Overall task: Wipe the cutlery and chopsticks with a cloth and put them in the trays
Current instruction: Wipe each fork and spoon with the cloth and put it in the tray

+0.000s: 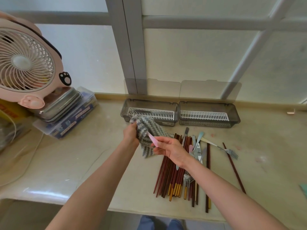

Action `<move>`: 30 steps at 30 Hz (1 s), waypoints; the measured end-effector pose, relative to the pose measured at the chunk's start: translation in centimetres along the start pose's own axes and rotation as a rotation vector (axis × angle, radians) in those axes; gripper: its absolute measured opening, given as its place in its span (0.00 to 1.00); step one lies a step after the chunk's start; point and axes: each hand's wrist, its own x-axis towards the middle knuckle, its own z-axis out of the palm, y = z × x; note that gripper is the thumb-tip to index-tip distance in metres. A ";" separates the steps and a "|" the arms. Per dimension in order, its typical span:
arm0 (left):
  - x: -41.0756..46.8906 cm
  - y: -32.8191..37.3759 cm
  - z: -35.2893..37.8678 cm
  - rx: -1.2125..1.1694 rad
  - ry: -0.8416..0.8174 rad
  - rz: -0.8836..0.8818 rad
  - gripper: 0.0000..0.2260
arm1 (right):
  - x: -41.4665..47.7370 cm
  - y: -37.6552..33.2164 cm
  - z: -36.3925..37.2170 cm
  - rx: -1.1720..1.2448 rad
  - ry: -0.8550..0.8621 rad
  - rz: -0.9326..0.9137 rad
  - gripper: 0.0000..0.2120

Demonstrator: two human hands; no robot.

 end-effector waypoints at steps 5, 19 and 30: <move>-1.5 -0.9 1.1 0.093 -0.044 0.016 0.08 | 0.3 0.1 0.5 0.221 0.077 -0.030 0.15; -2.8 -2.6 0.7 0.472 -0.137 0.161 0.08 | 3.3 -1.8 0.9 -0.252 0.449 -0.069 0.19; -2.0 0.0 0.8 0.824 -0.275 0.075 0.06 | 8.4 -6.3 1.2 -0.357 0.516 -0.201 0.05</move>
